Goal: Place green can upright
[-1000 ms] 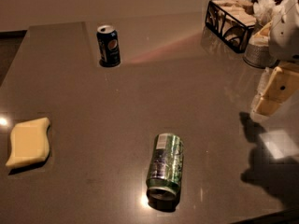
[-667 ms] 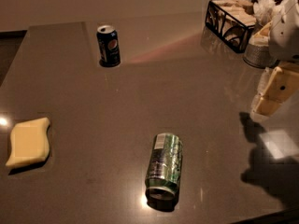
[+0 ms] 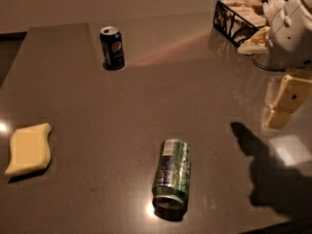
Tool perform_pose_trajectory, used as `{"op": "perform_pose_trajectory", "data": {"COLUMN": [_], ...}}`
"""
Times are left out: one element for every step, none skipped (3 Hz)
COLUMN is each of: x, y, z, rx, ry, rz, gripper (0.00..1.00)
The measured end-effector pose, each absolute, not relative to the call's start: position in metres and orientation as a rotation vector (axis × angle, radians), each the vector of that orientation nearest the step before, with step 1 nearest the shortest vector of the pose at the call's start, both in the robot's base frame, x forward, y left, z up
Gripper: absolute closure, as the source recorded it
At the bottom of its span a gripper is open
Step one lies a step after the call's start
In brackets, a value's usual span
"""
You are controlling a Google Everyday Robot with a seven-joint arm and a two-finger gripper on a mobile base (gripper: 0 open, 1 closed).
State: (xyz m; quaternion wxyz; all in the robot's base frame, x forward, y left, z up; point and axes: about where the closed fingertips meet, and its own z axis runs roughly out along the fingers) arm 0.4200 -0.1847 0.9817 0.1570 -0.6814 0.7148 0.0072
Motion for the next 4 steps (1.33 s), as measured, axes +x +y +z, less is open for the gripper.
{"op": "perform_pose_trajectory", "data": {"x": [0.387,0.358,0.338,0.329], "y": [-0.159,-0.135,-0.108,-0.079], "z": [0.965,0.938,0.911,0.891], "rx": [-2.145,-2.378,-2.596,-2.746], "ry": [1.854,1.635,1.38,1.16], "rz": [0.075,0.078,0.078,0.076], "gripper": [0.0,0.0,0.0,0.0]}}
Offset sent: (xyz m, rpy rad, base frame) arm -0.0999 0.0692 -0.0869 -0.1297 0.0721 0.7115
